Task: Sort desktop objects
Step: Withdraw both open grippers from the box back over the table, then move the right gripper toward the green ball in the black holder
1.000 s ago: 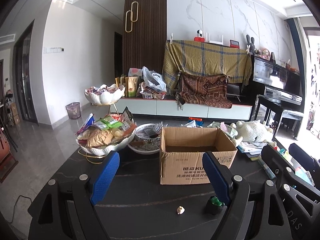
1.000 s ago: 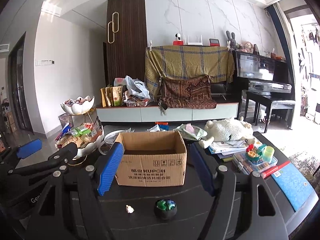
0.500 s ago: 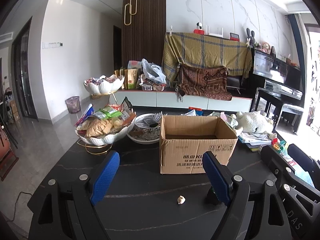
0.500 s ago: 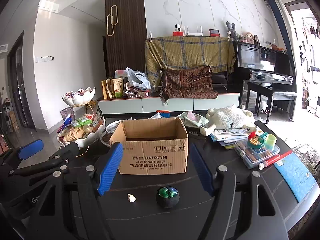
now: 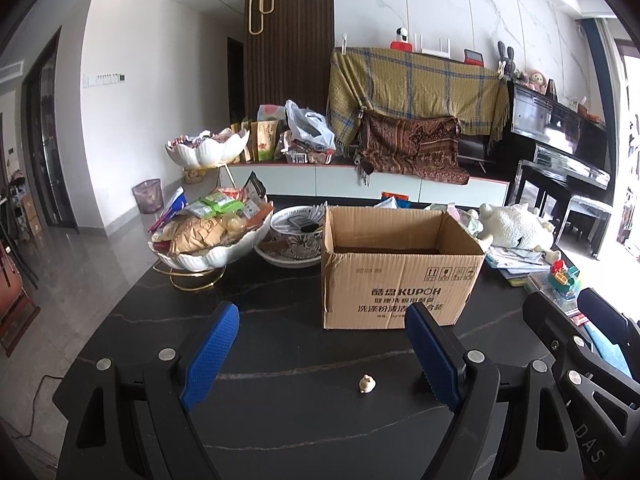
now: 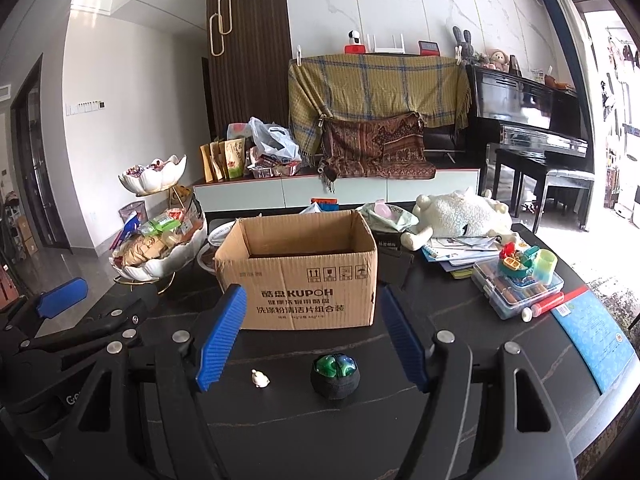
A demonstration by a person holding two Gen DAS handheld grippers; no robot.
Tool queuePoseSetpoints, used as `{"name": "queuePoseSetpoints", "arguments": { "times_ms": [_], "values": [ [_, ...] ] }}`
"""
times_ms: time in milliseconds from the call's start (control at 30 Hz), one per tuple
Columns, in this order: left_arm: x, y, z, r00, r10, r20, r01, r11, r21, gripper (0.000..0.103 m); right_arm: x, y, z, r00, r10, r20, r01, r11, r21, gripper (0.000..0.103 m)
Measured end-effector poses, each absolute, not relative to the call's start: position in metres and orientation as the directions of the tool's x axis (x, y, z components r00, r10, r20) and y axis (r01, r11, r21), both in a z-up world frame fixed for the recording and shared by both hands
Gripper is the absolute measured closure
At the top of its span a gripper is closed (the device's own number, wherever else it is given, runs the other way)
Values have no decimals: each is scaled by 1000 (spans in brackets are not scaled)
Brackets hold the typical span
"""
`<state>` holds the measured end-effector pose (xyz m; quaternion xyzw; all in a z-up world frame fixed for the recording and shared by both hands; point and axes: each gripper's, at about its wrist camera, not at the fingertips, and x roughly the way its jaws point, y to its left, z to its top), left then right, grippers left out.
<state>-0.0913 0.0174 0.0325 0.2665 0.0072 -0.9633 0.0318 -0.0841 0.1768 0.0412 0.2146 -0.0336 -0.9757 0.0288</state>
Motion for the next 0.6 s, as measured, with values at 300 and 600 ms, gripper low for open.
{"name": "queuePoseSetpoints", "arguments": {
  "times_ms": [300,600],
  "values": [
    [-96,20,22,-845,-52,-532,54,-998,12,21,-87,178,32,-894,-72,-441,38,-996,85,36],
    [-102,21,11,-830,-50,-556,51,-999,14,21,-92,179,22,-882,-65,-467,29,-996,83,36]
  ]
}}
